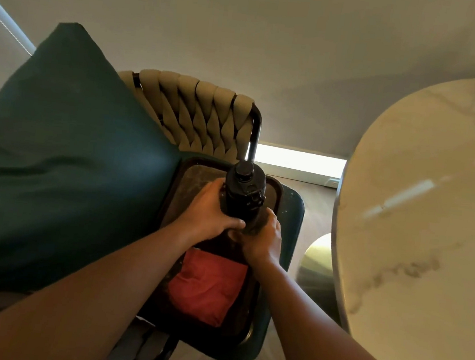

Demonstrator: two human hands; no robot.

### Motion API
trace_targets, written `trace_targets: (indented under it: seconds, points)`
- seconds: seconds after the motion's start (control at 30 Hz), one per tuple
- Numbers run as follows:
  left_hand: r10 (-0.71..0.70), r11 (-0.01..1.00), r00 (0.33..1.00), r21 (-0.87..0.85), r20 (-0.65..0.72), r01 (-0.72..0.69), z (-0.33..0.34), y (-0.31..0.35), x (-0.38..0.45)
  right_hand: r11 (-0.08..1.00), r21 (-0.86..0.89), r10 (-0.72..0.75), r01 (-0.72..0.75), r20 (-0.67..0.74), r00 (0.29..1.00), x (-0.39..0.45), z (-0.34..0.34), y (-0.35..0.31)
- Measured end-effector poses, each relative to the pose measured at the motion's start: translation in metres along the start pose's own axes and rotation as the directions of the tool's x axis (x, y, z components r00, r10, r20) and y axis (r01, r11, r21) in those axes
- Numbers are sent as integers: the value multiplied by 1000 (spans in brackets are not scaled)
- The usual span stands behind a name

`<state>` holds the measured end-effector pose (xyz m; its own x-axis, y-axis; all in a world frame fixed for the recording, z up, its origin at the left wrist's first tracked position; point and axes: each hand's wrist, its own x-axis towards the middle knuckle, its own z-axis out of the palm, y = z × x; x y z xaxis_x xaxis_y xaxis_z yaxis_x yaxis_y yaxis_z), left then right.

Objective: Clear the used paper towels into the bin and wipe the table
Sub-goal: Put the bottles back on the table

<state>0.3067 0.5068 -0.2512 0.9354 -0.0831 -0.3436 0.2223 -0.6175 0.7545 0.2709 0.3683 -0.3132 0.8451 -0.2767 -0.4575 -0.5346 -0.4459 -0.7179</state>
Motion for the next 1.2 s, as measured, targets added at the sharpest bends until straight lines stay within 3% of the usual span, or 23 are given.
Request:
trace_targets:
  seconds: [0.4, 0.83, 1.2]
  points:
    - [58, 998, 996, -37, 67, -55, 0, 8, 23, 999, 35, -1, 2, -12, 1000, 23, 15, 1]
    - [129, 991, 992, 45, -9, -128, -10, 4, 12, 996, -69, -59, 60, 20, 998, 12, 6, -8]
    - [232, 970, 972, 84, -27, -229, -54, 61, -17, 982, 27, -187, 187, 20, 982, -18, -30, -47]
